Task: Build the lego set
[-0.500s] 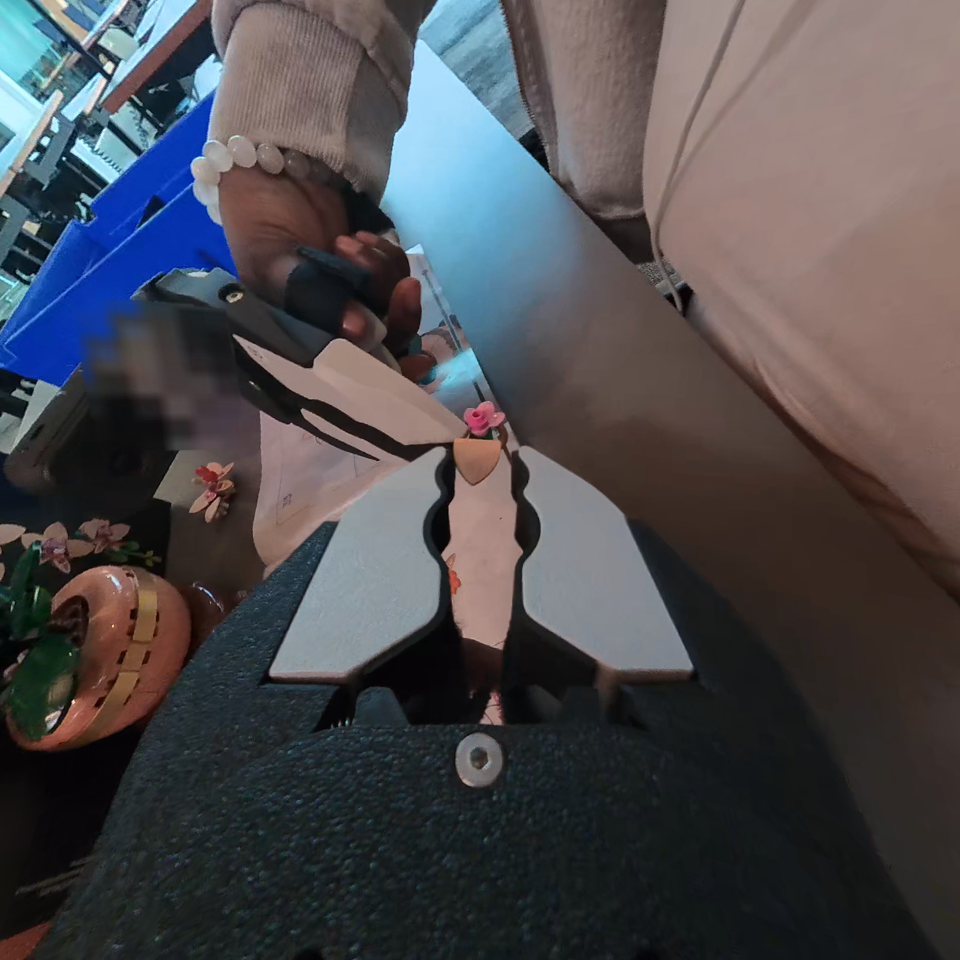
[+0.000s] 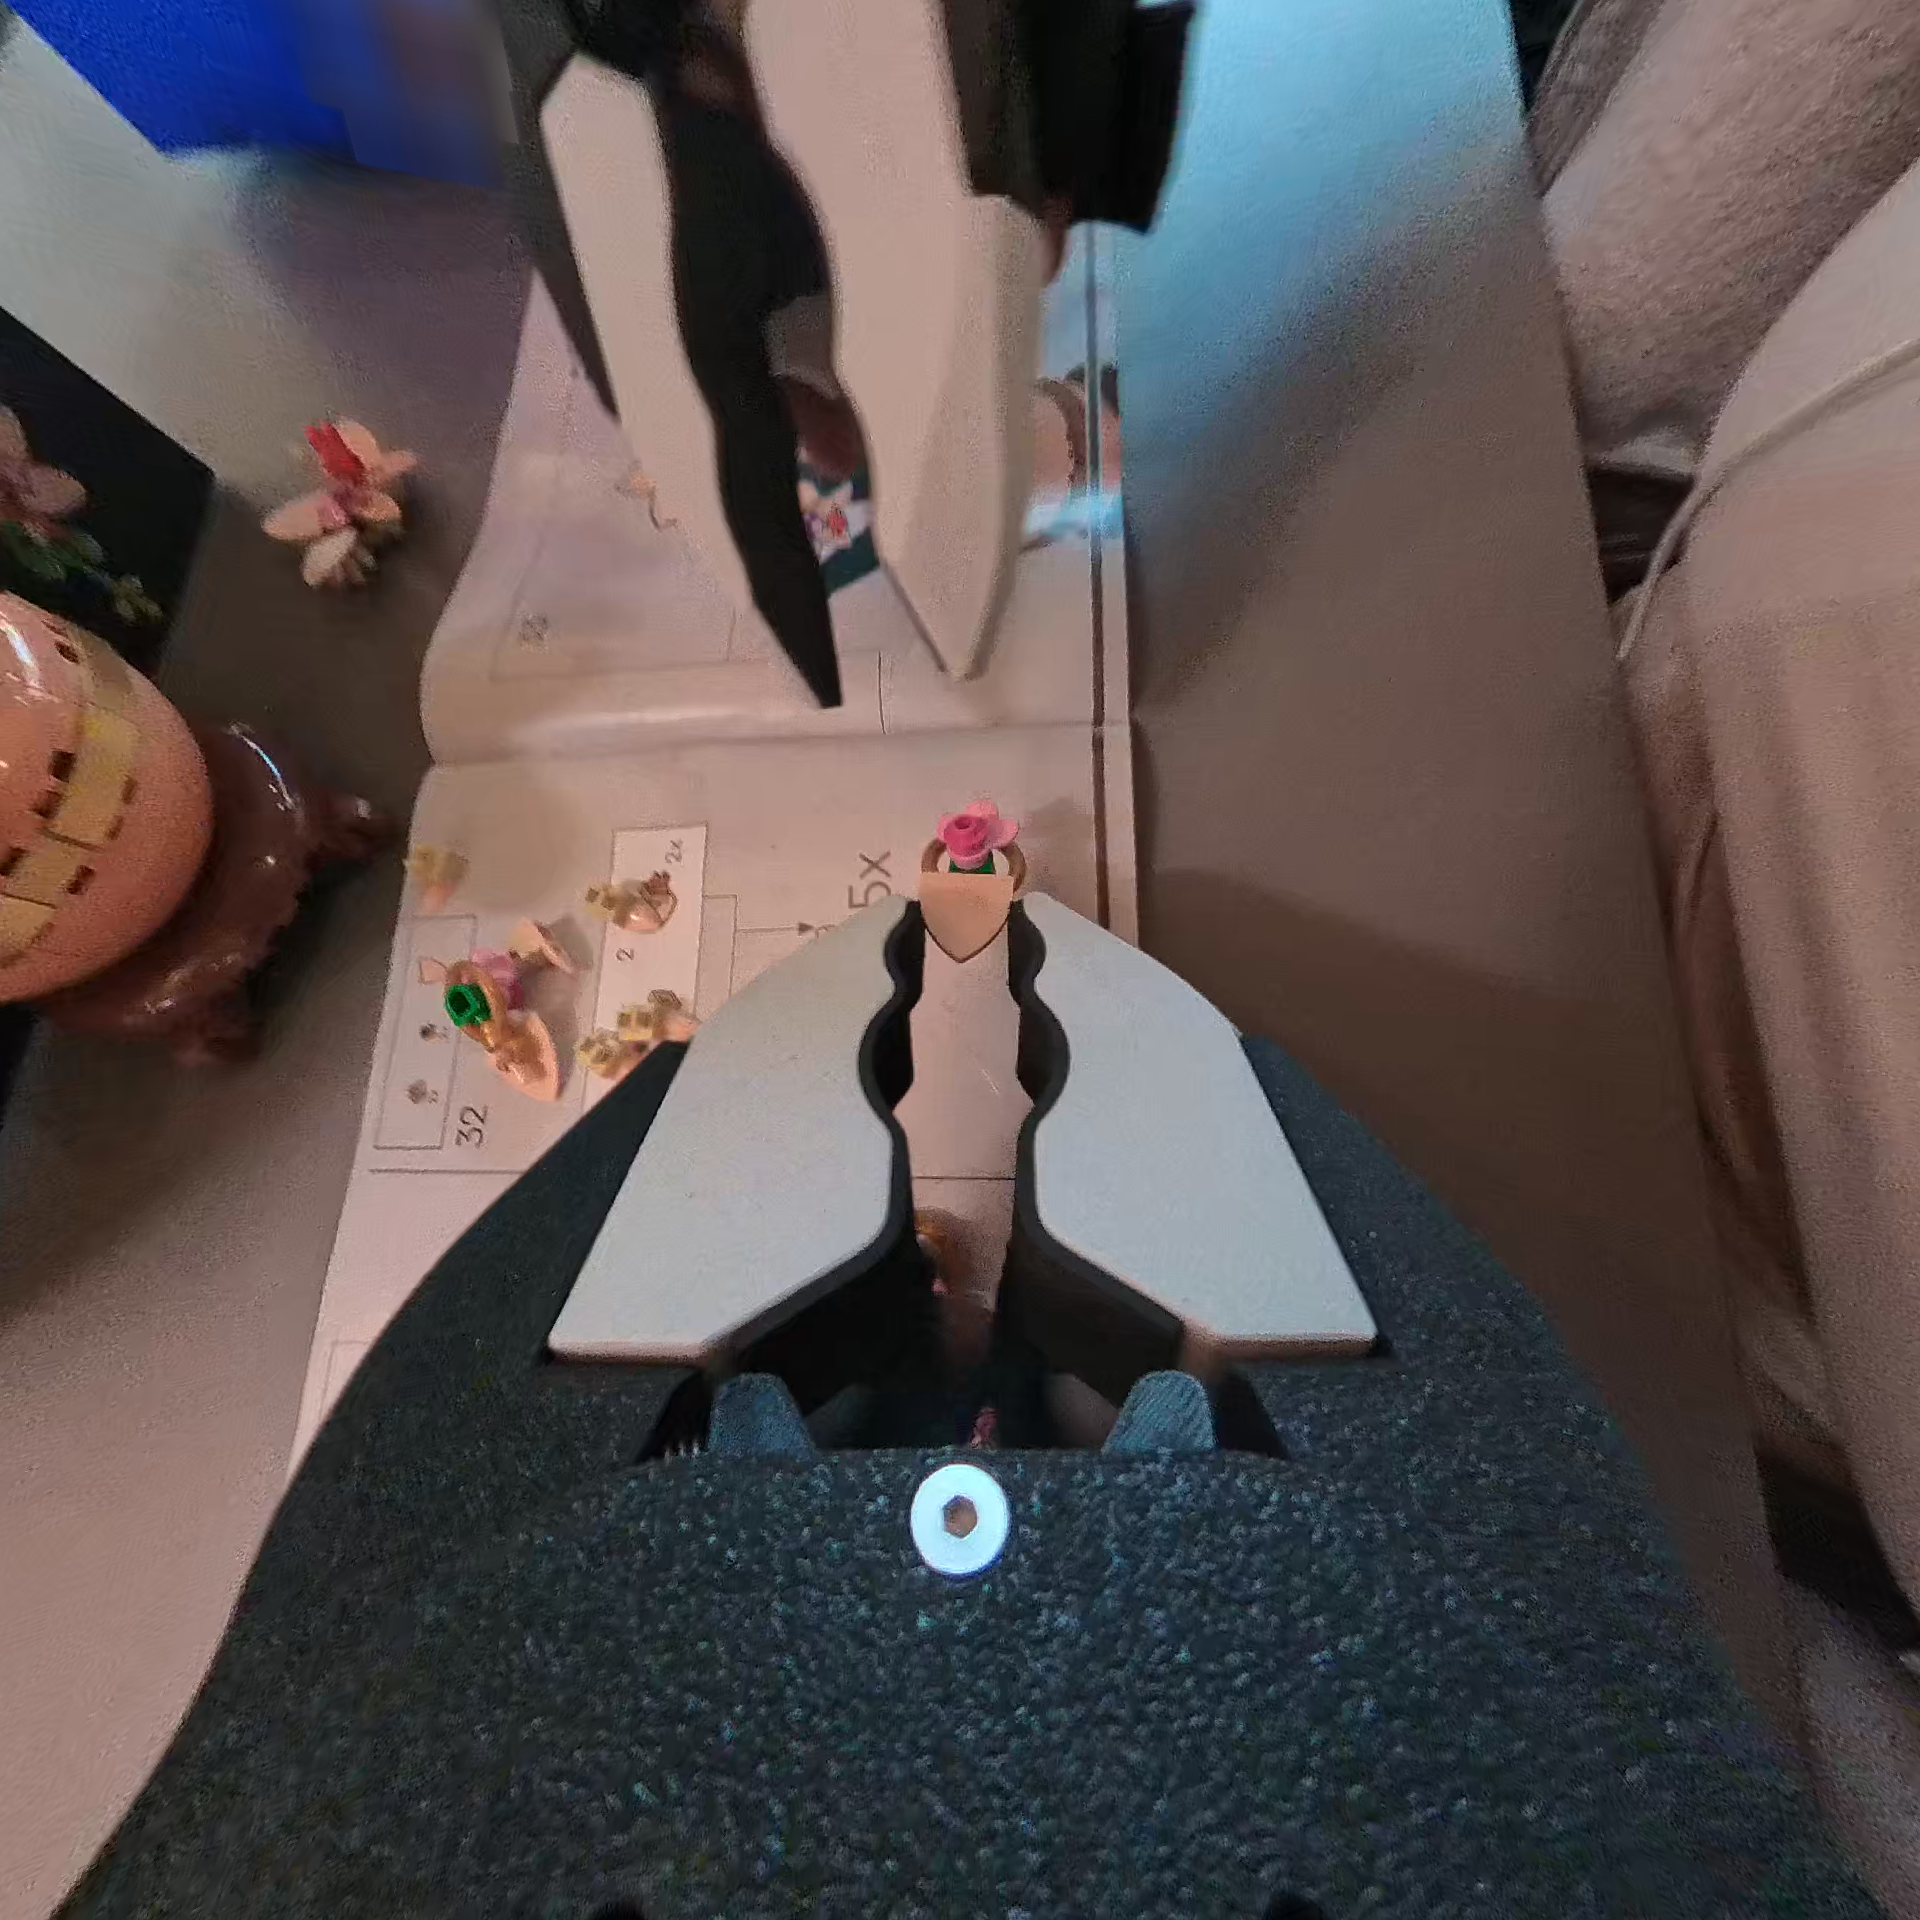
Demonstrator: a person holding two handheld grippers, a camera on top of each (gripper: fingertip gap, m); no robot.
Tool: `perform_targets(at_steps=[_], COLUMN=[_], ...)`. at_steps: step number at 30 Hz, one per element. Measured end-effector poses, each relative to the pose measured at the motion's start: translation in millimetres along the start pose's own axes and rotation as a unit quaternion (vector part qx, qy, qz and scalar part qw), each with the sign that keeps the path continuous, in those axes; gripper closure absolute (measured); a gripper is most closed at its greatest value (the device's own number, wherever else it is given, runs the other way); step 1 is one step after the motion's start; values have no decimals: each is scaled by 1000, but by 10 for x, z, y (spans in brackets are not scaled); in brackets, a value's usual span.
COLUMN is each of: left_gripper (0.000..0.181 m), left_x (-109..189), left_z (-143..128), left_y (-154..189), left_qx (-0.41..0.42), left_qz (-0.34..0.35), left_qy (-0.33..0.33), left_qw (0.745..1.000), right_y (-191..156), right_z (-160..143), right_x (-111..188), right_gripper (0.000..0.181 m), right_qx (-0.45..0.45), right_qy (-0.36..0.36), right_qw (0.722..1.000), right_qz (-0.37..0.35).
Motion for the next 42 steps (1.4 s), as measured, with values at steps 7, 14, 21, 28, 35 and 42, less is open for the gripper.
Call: perform_targets(at_steps=[7, 14, 21, 28, 35, 42], left_gripper=[166, 142, 167, 178, 181, 181], left_x=[-168, -117, 114, 85, -20, -97], left_z=[-67, -114, 12, -33, -28, -70], left_y=[72, 110, 255, 267, 161, 143], left_qx=[49, 90, 0, -57, -30, 0], left_qz=[-16, -2, 94, 84, 65, 41], left_qy=[-61, -56, 54, 49, 32, 2], left_qw=[997, 994, 994, 994, 997, 999], right_y=[-223, -332, -329, -385, -360, -327], right_z=[-102, -193, -230, -282, -261, -235], right_x=[-265, -347, -395, -424, -423, -450], right_gripper=[164, 168, 164, 164, 167, 167], right_qx=[160, 272, 309, 342, 321, 339], right_qy=[-16, -29, -45, -44, -31, -40], right_qw=[975, 923, 898, 882, 888, 880], right_qz=[-151, -270, -311, -323, -327, -332])
Point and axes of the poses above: each gripper's, where its closed fingertips meet, x back along the fingers, z out of its top, y = z × x across the jaws, the point moved 6 cm from there along x, back along the fingers, and after that the axes turned 11 degrees about -y, right-handed, at the moved point
